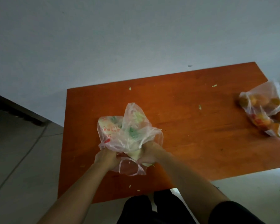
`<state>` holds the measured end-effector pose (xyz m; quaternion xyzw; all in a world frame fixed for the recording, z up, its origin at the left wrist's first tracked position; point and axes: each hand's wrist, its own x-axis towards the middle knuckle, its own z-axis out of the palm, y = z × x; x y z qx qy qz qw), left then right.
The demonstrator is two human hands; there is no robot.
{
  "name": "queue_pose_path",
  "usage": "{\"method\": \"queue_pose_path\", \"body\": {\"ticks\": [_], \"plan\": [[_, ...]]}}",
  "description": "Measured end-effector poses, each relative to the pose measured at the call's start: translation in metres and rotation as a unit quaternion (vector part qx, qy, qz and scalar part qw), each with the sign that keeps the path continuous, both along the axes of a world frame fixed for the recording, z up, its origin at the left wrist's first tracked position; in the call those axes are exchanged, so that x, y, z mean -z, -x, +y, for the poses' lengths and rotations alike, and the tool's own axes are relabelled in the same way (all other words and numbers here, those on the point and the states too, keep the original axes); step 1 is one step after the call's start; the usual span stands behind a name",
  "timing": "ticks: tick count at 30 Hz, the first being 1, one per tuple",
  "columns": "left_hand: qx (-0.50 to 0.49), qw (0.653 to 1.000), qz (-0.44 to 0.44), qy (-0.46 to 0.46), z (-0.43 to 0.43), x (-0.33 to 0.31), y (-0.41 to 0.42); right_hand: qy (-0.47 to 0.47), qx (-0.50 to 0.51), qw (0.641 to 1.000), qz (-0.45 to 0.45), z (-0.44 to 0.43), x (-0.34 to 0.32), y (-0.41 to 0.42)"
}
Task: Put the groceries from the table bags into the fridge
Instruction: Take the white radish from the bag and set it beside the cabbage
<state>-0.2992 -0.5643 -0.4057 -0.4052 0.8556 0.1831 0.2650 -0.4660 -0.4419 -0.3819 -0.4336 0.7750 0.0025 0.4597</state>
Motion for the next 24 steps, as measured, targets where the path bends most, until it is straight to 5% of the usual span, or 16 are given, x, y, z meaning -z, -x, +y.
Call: {"method": "queue_pose_path", "body": {"ticks": [12,19,24], "plan": [[-0.195,0.963,0.185,0.020,-0.013,-0.053,0.031,0.192,0.199,0.950,-0.145,0.007,-0.063,0.061],[-0.088,0.956,0.260,0.102,-0.005,-0.094,0.063,0.232,0.268,0.922,-0.154,0.062,-0.103,0.089],[-0.081,0.937,0.341,0.002,0.027,-0.109,0.094,0.264,0.335,0.898,-0.112,0.111,-0.132,0.075]]}}
